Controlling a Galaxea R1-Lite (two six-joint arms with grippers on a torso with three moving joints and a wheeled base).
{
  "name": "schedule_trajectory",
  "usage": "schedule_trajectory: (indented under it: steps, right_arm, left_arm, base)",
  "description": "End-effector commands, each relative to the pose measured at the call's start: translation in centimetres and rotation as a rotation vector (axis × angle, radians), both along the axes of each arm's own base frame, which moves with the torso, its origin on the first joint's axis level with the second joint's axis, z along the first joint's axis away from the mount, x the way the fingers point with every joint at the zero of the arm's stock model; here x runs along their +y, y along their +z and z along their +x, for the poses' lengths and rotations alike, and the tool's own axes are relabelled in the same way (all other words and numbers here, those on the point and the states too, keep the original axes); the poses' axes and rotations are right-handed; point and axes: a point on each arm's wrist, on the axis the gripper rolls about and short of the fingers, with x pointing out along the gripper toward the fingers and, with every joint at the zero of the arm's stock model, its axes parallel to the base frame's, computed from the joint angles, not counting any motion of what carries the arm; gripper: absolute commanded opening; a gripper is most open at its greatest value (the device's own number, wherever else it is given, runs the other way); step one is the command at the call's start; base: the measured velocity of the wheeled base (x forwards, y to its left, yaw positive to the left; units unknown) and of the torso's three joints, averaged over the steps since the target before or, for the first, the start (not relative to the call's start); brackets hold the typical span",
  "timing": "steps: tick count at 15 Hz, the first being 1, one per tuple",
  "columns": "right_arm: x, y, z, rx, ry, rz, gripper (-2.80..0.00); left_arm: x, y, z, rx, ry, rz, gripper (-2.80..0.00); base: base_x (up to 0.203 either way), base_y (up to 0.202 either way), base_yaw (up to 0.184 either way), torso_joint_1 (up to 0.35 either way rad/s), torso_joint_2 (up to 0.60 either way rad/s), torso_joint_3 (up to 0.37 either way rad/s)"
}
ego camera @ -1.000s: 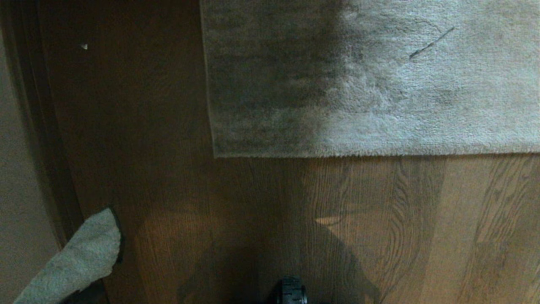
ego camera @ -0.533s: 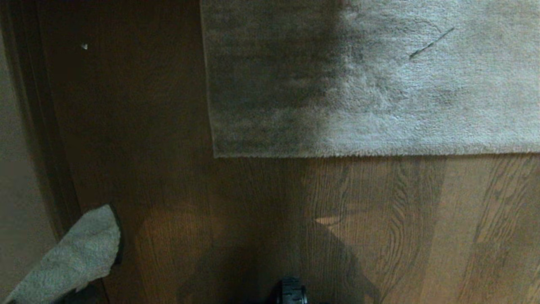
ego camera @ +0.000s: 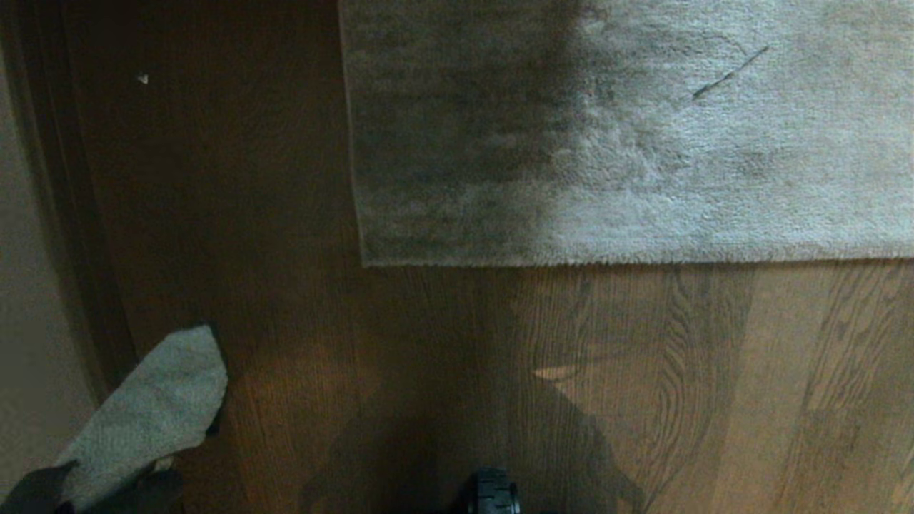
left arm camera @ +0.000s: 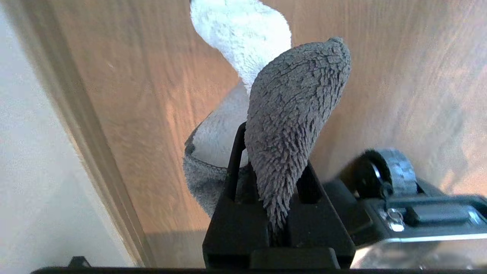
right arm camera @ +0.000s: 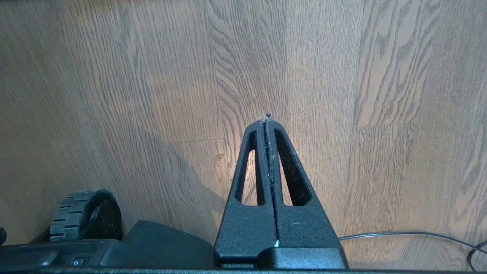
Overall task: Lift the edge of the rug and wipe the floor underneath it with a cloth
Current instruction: Put down the rag
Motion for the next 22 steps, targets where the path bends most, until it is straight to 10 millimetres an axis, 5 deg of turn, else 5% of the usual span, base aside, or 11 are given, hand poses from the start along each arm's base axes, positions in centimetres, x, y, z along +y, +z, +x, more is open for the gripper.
schedule_trajectory:
  steps: [1,7,16,22]
  right_arm:
    - [0.0,0.0,0.0,0.0,0.0,0.001,-2.8]
    - [0.0,0.0,0.0,0.0,0.0,0.001,-2.8]
    - [0.0,0.0,0.0,0.001,0.0,0.001,-2.8]
    - [0.0,0.0,0.0,0.0,0.0,0.001,-2.8]
  left_arm:
    - [0.0,-0.1,1.1,0.072,-0.006,0.001,-2.8]
    - [-0.1,0.0,3.8,0.189,0.002,-0.013,-2.8]
    - [-0.5,0.2,14.5,0.176,-0.013,-0.041,-2.8]
    - [-0.7,-1.0,18.5,0.142,-0.022,-0.042,-2.8]
  base:
    - [0.0,0.0,0.0,0.0,0.0,0.0]
    - [0.0,0.0,0.0,0.0,0.0,0.0]
    - [0.0,0.0,0.0,0.0,0.0,0.0]
    - [0.0,0.0,0.0,0.0,0.0,0.0]
